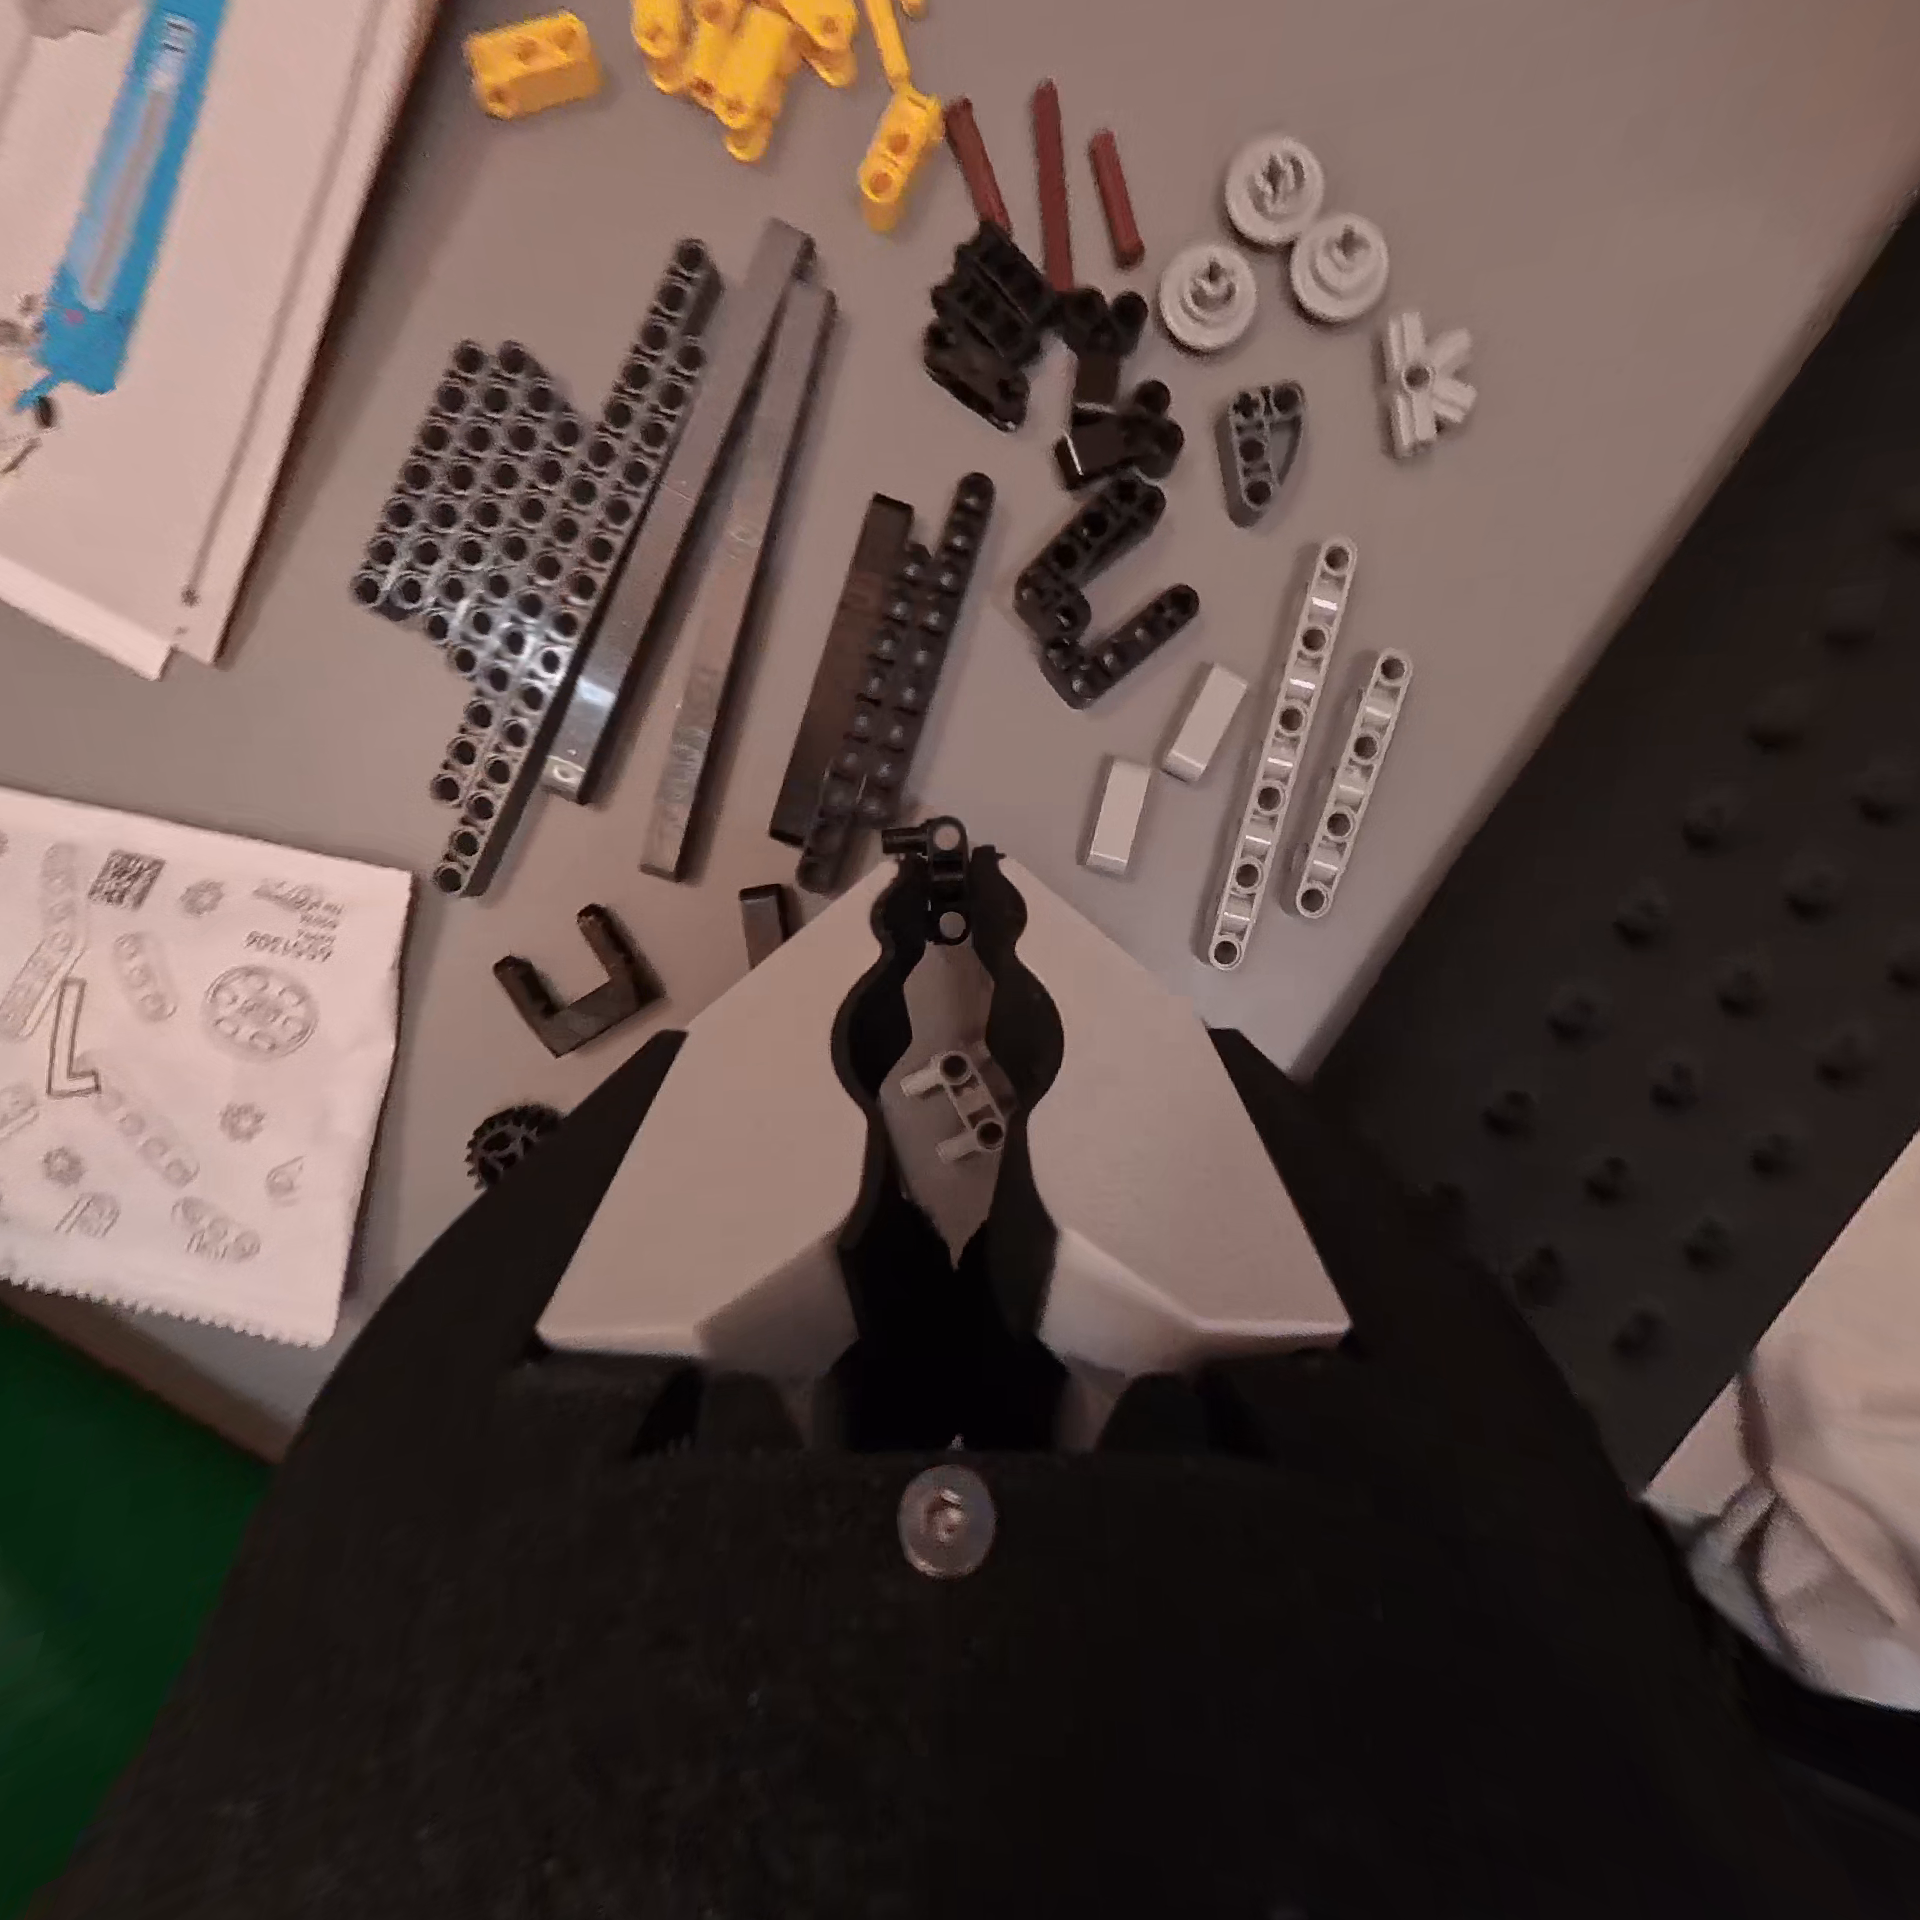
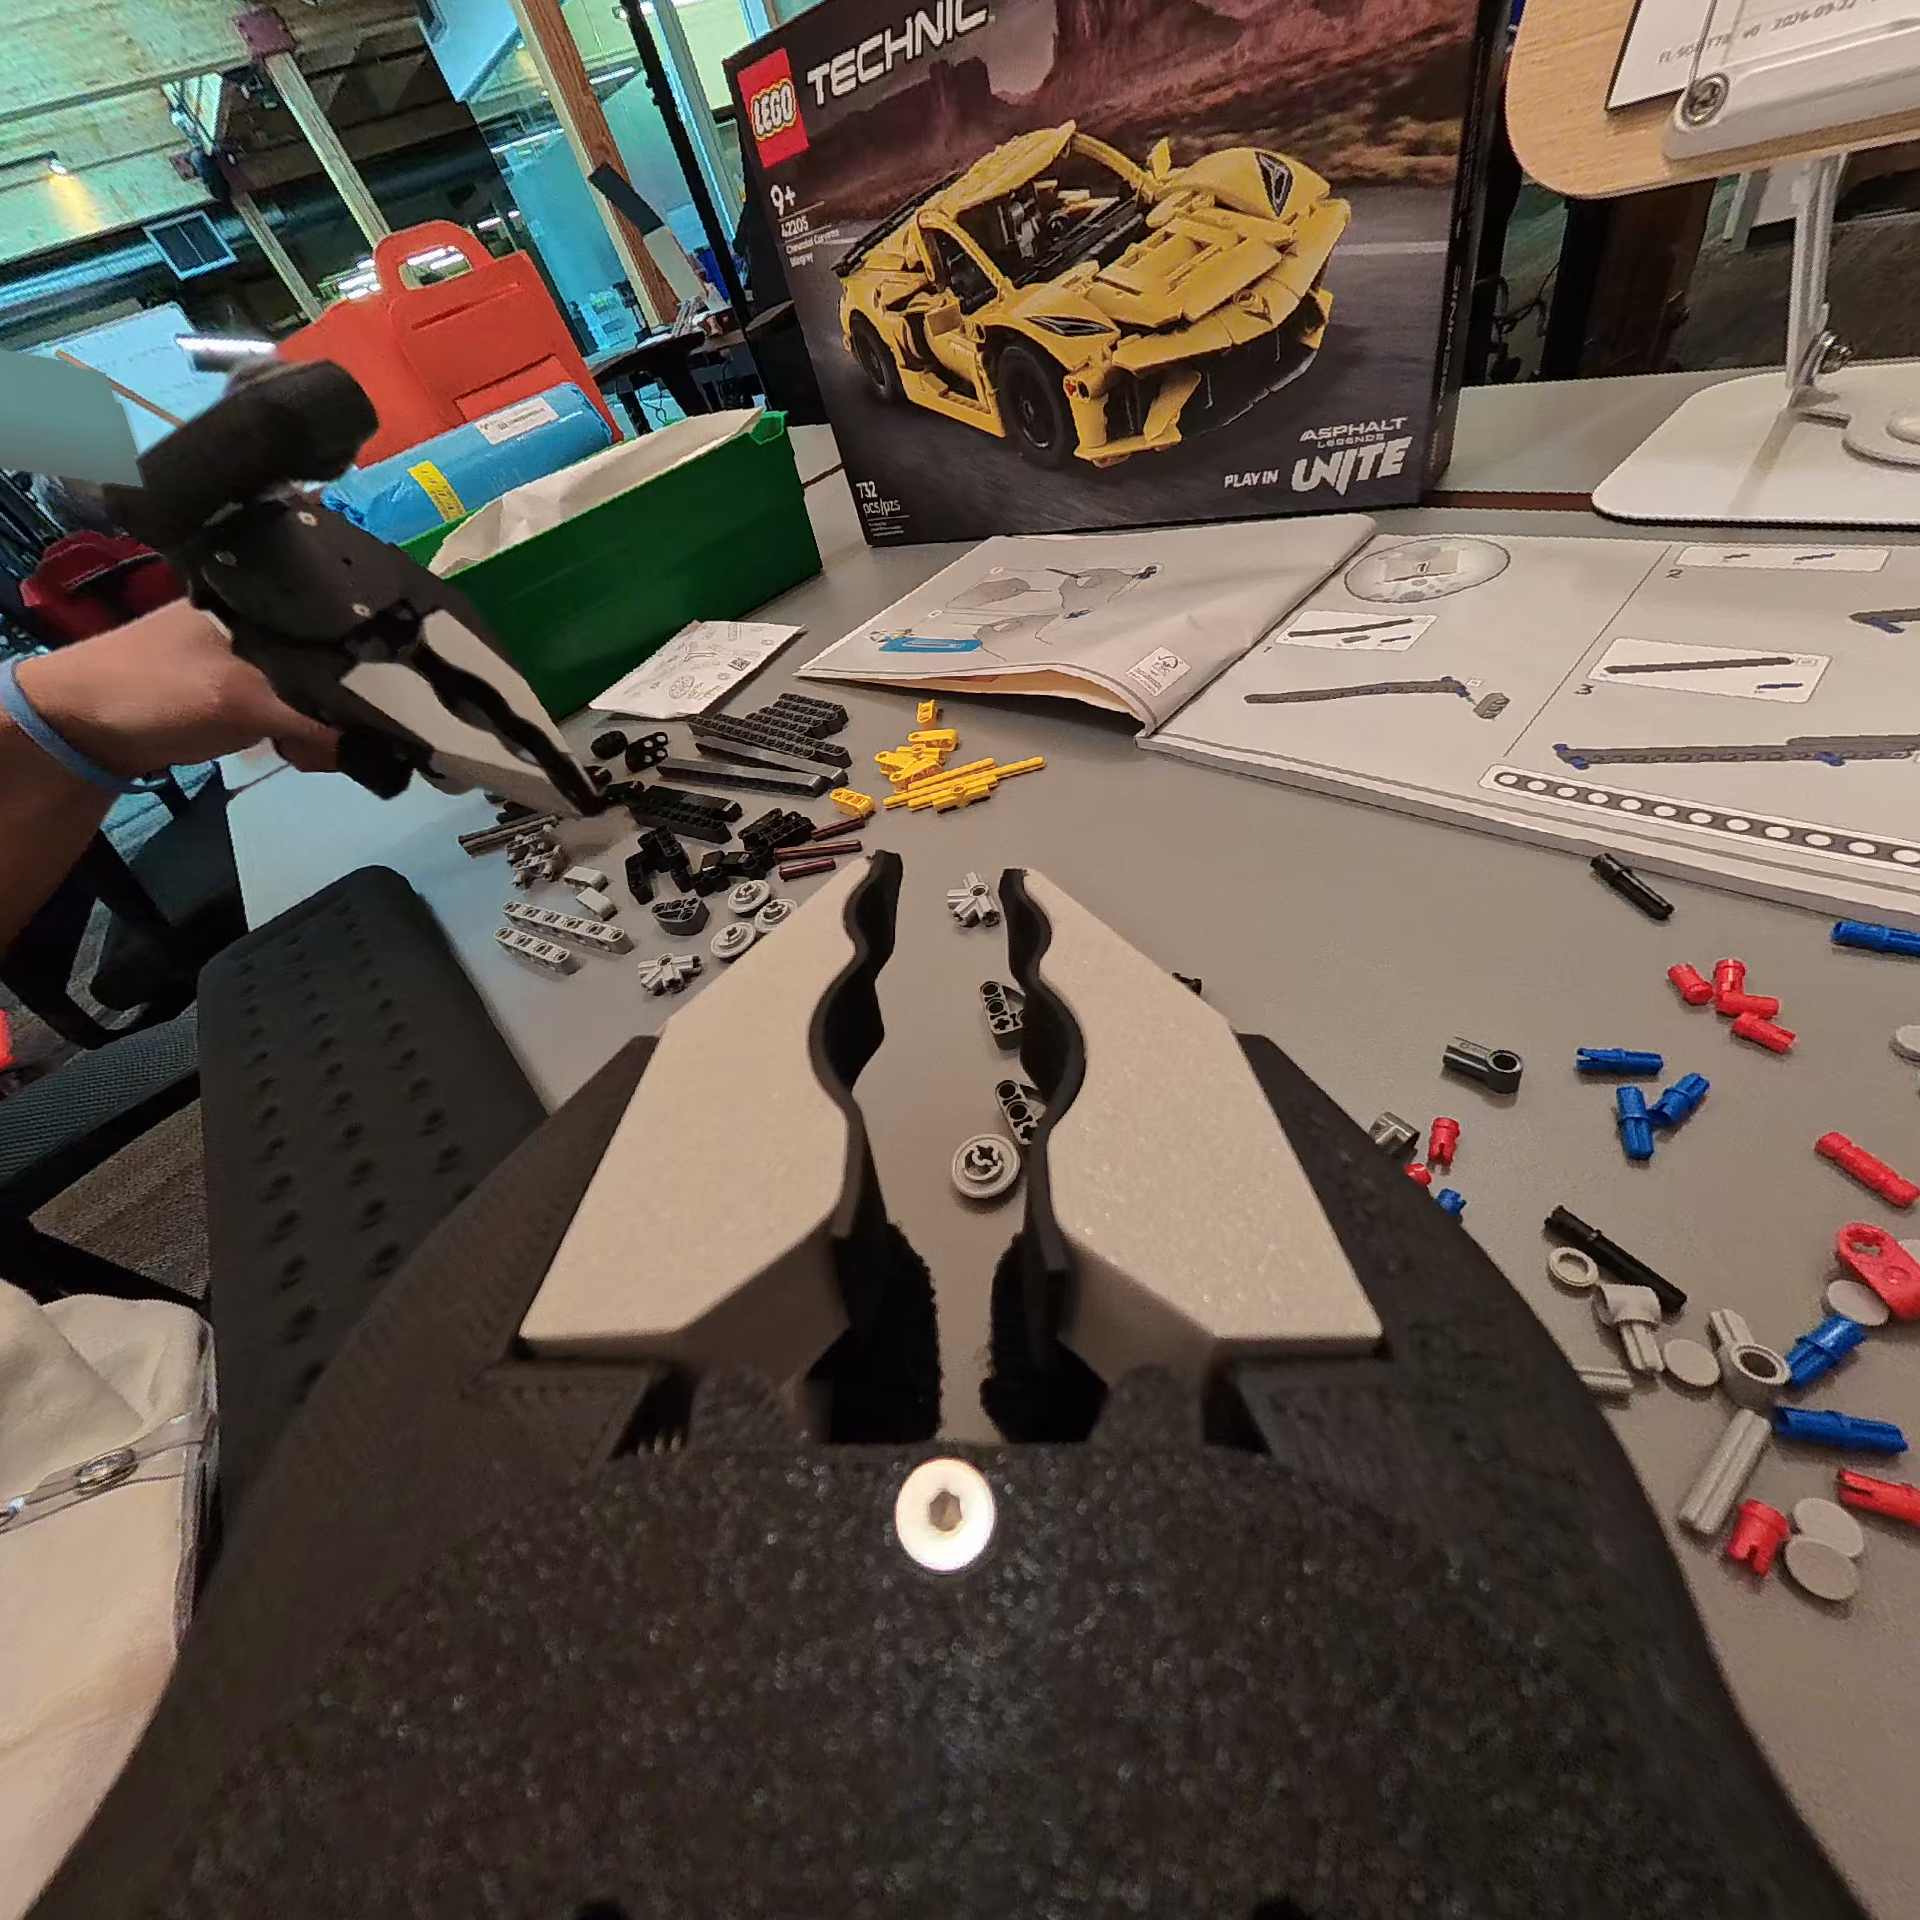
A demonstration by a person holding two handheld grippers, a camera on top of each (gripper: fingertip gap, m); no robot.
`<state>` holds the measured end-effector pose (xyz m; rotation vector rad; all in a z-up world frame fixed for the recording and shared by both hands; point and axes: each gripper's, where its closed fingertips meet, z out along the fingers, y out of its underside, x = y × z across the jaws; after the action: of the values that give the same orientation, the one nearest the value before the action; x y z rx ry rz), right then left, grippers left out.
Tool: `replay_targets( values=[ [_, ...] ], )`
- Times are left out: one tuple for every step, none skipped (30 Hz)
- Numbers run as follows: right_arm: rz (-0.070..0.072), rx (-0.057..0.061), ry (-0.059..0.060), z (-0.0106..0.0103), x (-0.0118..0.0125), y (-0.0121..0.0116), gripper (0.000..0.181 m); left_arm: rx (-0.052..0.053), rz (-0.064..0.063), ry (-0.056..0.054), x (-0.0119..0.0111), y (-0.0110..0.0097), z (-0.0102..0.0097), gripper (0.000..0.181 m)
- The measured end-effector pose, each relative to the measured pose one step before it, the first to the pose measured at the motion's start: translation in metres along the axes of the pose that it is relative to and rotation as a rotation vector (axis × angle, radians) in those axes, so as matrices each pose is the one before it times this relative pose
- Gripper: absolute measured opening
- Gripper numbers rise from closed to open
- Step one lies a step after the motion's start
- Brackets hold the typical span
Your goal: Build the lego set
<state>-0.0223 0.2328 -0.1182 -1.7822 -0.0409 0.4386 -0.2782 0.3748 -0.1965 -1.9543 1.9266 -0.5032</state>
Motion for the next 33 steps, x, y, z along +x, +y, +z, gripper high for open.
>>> replay_targets(
  values=[
    [0.0004, -0.0007, -0.0004, 0.00012, 0.00009, 0.00012, 0.020, -0.0257, 0.0273, 0.0020, 0.00153, 0.00253, 0.00491, 0.006],
    [0.0000, -0.0009, 0.0002, 0.00006, -0.00004, 0.00013, 0.020, -0.0275, 0.0212, -0.0005, 0.00086, 0.00221, 0.00480, 0.006],
    [-0.0004, -0.0008, 0.0004, 0.00007, 0.00001, 0.00010, 0.020, -0.0218, 0.0148, -0.0003, 0.00073, 0.00132, 0.00423, 0.006],
    [-0.0006, -0.0003, 0.0008, 0.00001, 0.00006, 0.00006, 0.020, -0.0136, 0.0097, 0.0026, 0.00100, 0.00024, 0.00327, 0.007],
    [0.0000, -0.0003, 0.0008, -0.00002, 0.00011, 0.00004, 0.020, 0.0095, 0.0064, 0.0077, 0.00153, -0.00306, 0.00085, 0.006],
    [0.0009, 0.0001, -0.0001, 0.00008, 0.00007, 0.00004, 0.020, 0.0151, 0.0006, 0.0139, 0.00233, -0.00353, -0.00032, 0.007],
    [0.0013, 0.0006, -0.0004, -0.00015, 0.00011, -0.00011, 0.020, 0.0005, -0.0043, 0.0137, 0.00204, -0.00106, 0.00026, 0.007],
    [0.0013, 0.0009, -0.0006, -0.00007, 0.00001, -0.00005, 0.020, -0.0150, -0.0004, 0.0043, 0.00092, 0.00163, 0.00081, 0.007],
    [0.0013, 0.0011, -0.0008, -0.00011, 0.00005, -0.00019, 0.020, -0.0127, 0.0106, -0.0055, 0.00021, 0.00151, 0.00055, 0.007],
    [0.0015, 0.0009, -0.0009, -0.00013, 0.00001, -0.00016, 0.020, -0.0035, 0.0157, -0.0049, 0.00081, 0.00024, -0.00025, 0.010],
    [0.0013, 0.0011, -0.0010, -0.00011, 0.00002, -0.00019, 0.020, -0.0020, 0.0089, -0.0036, 0.00075, -0.00009, -0.00054, 0.017],
    [0.0011, 0.0014, -0.0008, -0.00016, 0.00007, -0.00011, 0.020, -0.0024, 0.0014, -0.0061, -0.00018, -0.00027, -0.00112, 0.025],
    [0.0012, 0.0022, -0.0009, -0.00024, -0.00004, -0.00039, 0.020, -0.0022, -0.0002, -0.0067, -0.00055, -0.00054, -0.00231, 0.027],
    [0.0015, 0.0031, -0.0005, -0.00028, 0.00008, -0.00041, 0.020, 0.0053, 0.0023, -0.0138, -0.00162, -0.00259, -0.00387, 0.027],
    [0.0021, 0.0032, -0.0004, -0.00043, 0.00022, -0.00044, 0.020, 0.0229, 0.0065, -0.0179, -0.00201, -0.00673, -0.00527, 0.027],
    [0.0026, 0.0036, -0.0009, -0.00040, 0.00011, -0.00051, 0.020, 0.0424, 0.0085, -0.0101, -0.00048, -0.01211, -0.00570, 0.027],
    [0.0023, 0.0041, -0.0008, -0.00039, 0.00012, -0.00067, 0.020, 0.0563, 0.0100, 0.0009, 0.00154, -0.01711, -0.00472, 0.026],
    [0.0020, 0.0030, -0.0012, -0.00032, 0.00005, -0.00043, 0.020, 0.0597, 0.0126, 0.0090, 0.00354, -0.02070, -0.00186, 0.026],
    [0.0020, 0.0011, -0.0018, -0.00013, -0.00002, -0.00012, 0.020, 0.0524, 0.0139, 0.0094, 0.00421, -0.02197, 0.00257, 0.024],
    [0.0010, 0.0002, -0.0018, -0.00005, -0.00014, -0.00008, 0.020, 0.0370, 0.0141, 0.0085, 0.00421, -0.02074, 0.00764, 0.025],
    [-0.0005, 0.0008, -0.0005, -0.00013, -0.00009, -0.00007, 0.020, 0.0192, 0.0131, 0.0149, 0.00483, -0.01791, 0.01219, 0.024],
    [-0.0014, 0.0013, 0.0005, -0.00016, -0.00016, -0.00025, 0.020, 0.0136, 0.0098, 0.0192, 0.00472, -0.01634, 0.01521, 0.023],
    [-0.0015, 0.0013, 0.0002, -0.00014, -0.00016, -0.00016, 0.020, 0.0103, 0.0103, 0.0289, 0.00529, -0.01412, 0.01691, 0.023],
    [-0.0013, 0.0005, -0.0004, -0.00004, -0.00012, -0.00012, 0.020, 0.0003, 0.0097, 0.0388, 0.00572, -0.01135, 0.01745, 0.023],
    [-0.0009, -0.0002, -0.0004, -0.00006, -0.00023, 0.00000, 0.020, -0.0044, 0.0030, 0.0337, 0.00404, -0.00959, 0.01740, 0.023],
    [0.0004, 0.0005, -0.0002, 0.00000, 0.00004, -0.00009, 0.020, -0.0052, -0.0016, 0.0249, 0.00264, -0.00790, 0.01628, 0.023],
    [0.0007, 0.0018, -0.0004, -0.00025, 0.00010, -0.00025, 0.020, -0.0047, 0.0005, 0.0234, 0.00321, -0.00635, 0.01418, 0.023],
    [0.0006, 0.0033, -0.0003, -0.00044, 0.00001, -0.00048, 0.020, -0.0116, 0.0104, 0.0211, 0.00388, -0.00343, 0.01168, 0.025],
    [0.0015, 0.0044, -0.0013, -0.00049, -0.00013, -0.00064, 0.020, -0.0225, 0.0147, 0.0009, 0.00144, -0.00042, 0.00931, 0.026],
    [0.0024, 0.0044, -0.0023, -0.00054, -0.00013, -0.00059, 0.020, -0.0221, 0.0095, -0.0131, -0.00054, 0.00076, 0.00702, 0.027],
    [0.0028, 0.0040, -0.0034, -0.00042, -0.00016, -0.00061, 0.020, -0.0160, -0.0052, -0.0130, -0.00087, 0.00098, 0.00517, 0.032],
    [0.0033, 0.0033, -0.0023, -0.00036, 0.00001, -0.00044, 0.020, -0.0033, -0.0212, -0.0038, 0.00012, -0.00015, 0.00352, 0.037],
    [0.0035, 0.0018, -0.0034, -0.00015, -0.00018, -0.00029, 0.020, 0.0058, -0.0273, 0.0095, 0.00205, -0.00100, 0.00243, 0.037]
  ],
)
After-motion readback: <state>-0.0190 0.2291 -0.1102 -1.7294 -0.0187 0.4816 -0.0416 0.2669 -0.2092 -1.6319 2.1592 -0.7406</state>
